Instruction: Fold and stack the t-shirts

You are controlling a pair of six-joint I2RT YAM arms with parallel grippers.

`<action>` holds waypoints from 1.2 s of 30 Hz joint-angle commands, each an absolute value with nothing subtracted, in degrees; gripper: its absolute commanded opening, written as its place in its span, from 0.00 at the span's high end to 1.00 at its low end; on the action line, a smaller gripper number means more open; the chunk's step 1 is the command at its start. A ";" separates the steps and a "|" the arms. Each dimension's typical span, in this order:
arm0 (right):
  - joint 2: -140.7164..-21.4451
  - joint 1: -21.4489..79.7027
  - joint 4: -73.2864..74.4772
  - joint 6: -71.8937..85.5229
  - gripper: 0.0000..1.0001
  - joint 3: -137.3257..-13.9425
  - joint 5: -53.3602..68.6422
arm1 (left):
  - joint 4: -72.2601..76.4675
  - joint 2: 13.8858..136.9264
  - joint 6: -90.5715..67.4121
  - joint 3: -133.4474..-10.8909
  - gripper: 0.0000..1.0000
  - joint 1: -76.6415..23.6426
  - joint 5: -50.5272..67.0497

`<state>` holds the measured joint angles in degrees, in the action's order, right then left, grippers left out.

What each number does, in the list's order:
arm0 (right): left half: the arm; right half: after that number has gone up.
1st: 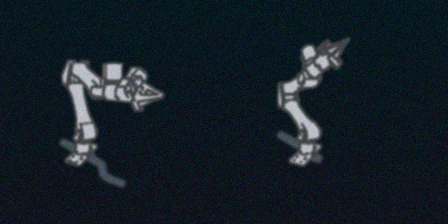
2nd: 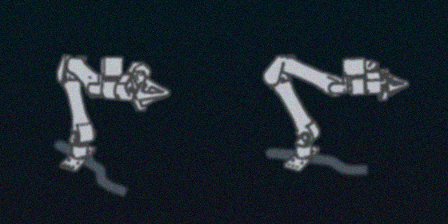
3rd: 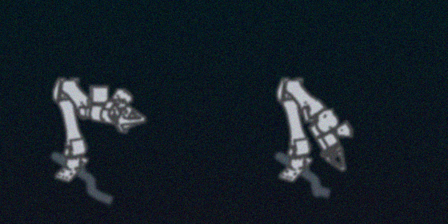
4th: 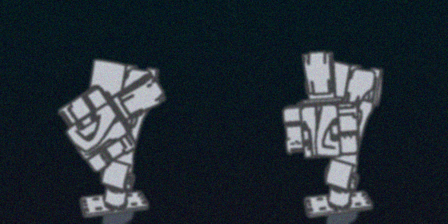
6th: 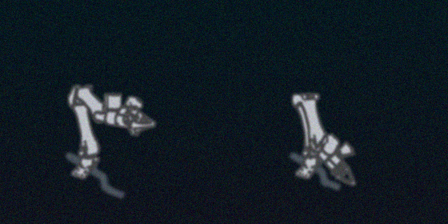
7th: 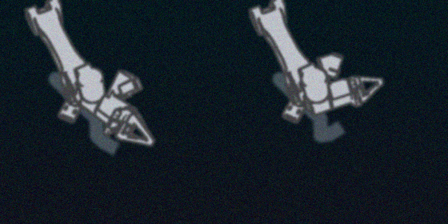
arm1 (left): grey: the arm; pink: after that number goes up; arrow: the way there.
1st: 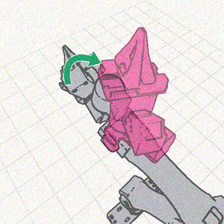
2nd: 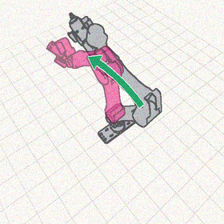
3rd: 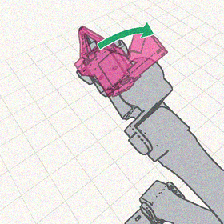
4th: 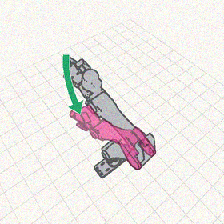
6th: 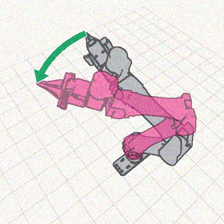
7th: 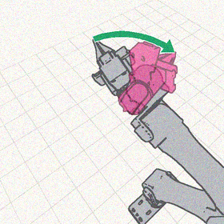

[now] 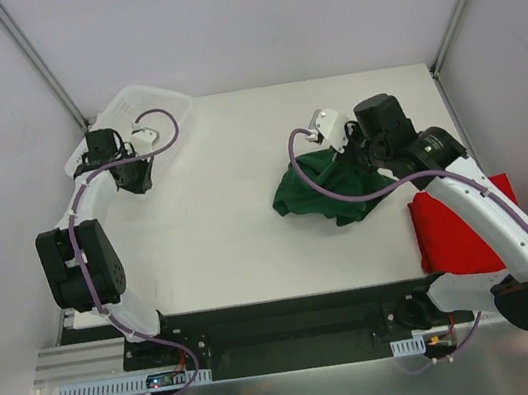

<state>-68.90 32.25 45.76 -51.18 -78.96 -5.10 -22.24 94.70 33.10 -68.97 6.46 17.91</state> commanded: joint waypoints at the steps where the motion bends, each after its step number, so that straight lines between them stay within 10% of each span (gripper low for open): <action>1: -67.06 32.43 44.74 -50.98 0.99 -78.40 -4.57 | -22.85 98.16 33.31 -74.08 1.00 6.42 14.16; 36: -66.36 32.34 44.47 -51.50 0.99 -76.73 -3.78 | -22.94 113.56 11.69 -92.82 1.00 6.59 -17.15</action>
